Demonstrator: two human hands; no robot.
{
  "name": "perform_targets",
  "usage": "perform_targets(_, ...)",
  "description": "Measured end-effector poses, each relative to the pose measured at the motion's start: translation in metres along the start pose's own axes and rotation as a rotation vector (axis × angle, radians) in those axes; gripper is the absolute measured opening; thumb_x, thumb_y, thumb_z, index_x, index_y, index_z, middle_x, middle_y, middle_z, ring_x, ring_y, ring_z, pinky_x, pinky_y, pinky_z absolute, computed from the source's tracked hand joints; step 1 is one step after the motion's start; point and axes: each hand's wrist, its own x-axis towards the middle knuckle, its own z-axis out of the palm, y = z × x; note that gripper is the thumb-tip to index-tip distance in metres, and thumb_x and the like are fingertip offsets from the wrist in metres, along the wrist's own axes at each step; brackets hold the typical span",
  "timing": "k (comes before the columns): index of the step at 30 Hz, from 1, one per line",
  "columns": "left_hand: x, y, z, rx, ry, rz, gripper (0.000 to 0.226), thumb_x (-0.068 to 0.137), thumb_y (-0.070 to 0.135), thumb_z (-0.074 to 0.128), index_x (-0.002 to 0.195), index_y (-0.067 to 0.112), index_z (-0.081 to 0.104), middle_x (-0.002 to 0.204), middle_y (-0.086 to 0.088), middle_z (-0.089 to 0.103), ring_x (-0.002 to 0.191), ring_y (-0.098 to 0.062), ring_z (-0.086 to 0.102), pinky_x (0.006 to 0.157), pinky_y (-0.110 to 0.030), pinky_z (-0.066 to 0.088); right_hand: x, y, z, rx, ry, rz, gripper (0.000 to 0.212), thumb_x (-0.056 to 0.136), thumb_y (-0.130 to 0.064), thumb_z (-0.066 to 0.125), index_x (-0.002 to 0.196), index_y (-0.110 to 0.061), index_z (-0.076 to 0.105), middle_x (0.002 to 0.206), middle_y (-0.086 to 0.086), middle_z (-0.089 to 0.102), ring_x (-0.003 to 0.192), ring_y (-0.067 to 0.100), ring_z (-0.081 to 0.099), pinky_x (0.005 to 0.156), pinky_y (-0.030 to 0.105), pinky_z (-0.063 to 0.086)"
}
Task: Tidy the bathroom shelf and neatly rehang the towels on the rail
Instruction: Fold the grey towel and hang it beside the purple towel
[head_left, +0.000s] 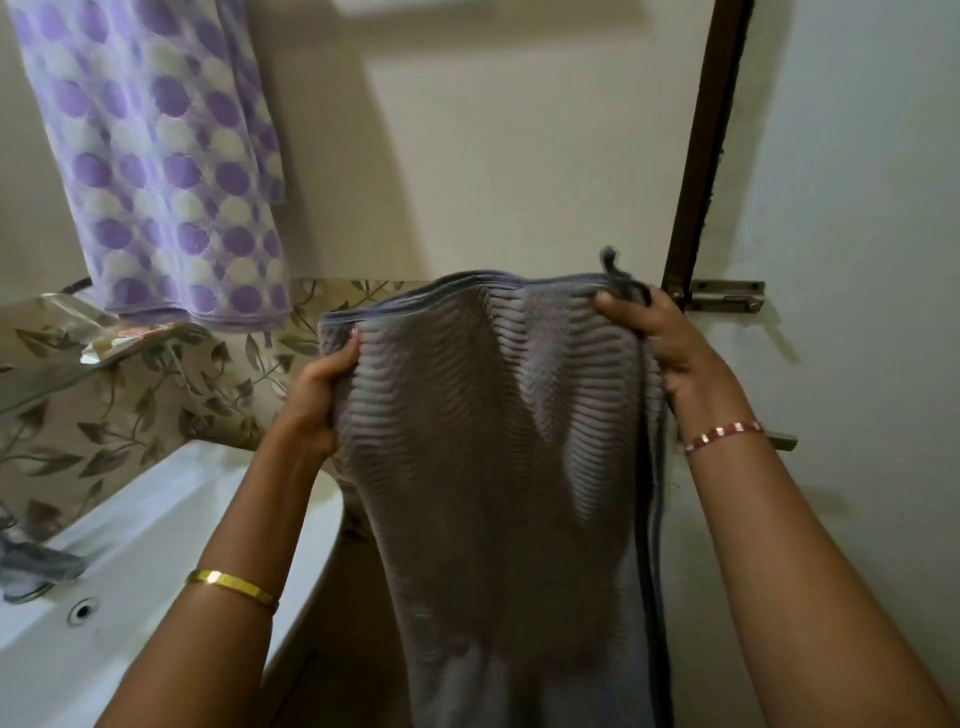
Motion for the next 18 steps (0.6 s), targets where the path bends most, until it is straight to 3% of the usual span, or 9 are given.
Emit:
perform_targets(2,0.0,0.008,0.001,0.052,0.003,0.004,0.043,0.092,0.019,0.036,0.074,0.017,0.075,0.074,0.001,0.074,0.067,-0.009,0.069,0.06,-0.021,0.056,-0.002,-0.004,-0.008,0.136,-0.055,0.024,0.026,0.075,-0.022,0.065,0.099,-0.012,0.069,0.091,0.004,0.075,0.086,0.018,0.07,0.075,0.03,0.058)
perform_targets(4,0.01,0.018,0.011,0.673,0.187,0.078,0.028,0.089,0.022,0.05,0.074,0.011,0.071,0.074,-0.009,0.069,0.063,-0.017,0.067,0.052,-0.023,0.051,0.004,-0.004,-0.008,-0.041,0.204,0.033,0.033,0.071,-0.017,0.073,0.101,-0.006,0.067,0.084,0.005,0.075,0.075,0.017,0.071,0.066,0.027,0.058)
perform_targets(6,0.021,0.022,0.018,1.218,0.497,0.245,0.026,0.083,0.027,0.06,0.078,0.001,0.066,0.073,-0.017,0.063,0.069,-0.03,0.062,0.055,-0.029,0.039,0.011,0.001,-0.002,-0.264,0.493,0.024,0.024,0.069,-0.008,0.076,0.091,-0.005,0.067,0.083,0.01,0.073,0.065,0.017,0.069,0.06,0.025,0.057)
perform_targets(9,0.019,0.021,0.025,1.095,0.626,0.399,0.032,0.083,0.033,0.061,0.08,0.001,0.067,0.068,-0.01,0.058,0.067,-0.027,0.058,0.06,-0.03,0.037,0.016,0.013,0.012,-0.381,0.694,-0.032,0.012,0.072,-0.009,0.073,0.075,-0.014,0.062,0.085,0.012,0.067,0.073,0.025,0.066,0.069,0.034,0.057)
perform_targets(11,0.015,0.016,0.032,1.017,0.599,0.413,0.028,0.082,0.034,0.062,0.073,0.008,0.065,0.066,-0.006,0.059,0.063,-0.021,0.055,0.057,-0.029,0.042,0.014,0.014,0.025,-0.524,0.727,-0.104,0.018,0.074,-0.014,0.072,0.068,-0.018,0.055,0.075,0.005,0.064,0.071,0.022,0.063,0.061,0.027,0.054)
perform_targets(14,0.012,0.012,0.054,0.877,0.476,0.394,0.023,0.079,0.036,0.066,0.064,0.02,0.06,0.064,0.002,0.061,0.061,-0.013,0.058,0.055,-0.022,0.048,0.015,0.007,0.056,-0.694,0.638,-0.202,0.023,0.074,-0.015,0.072,0.069,-0.02,0.05,0.065,-0.008,0.055,0.056,0.005,0.053,0.039,0.004,0.036)
perform_targets(18,0.006,0.003,0.091,0.915,0.35,0.494,0.029,0.078,0.032,0.067,0.052,0.027,0.055,0.052,0.014,0.055,0.042,0.004,0.051,0.036,-0.008,0.035,0.018,0.0,0.097,-0.815,0.446,-0.236,0.024,0.071,-0.019,0.074,0.079,-0.015,0.052,0.068,-0.007,0.054,0.058,0.004,0.05,0.044,0.008,0.036)
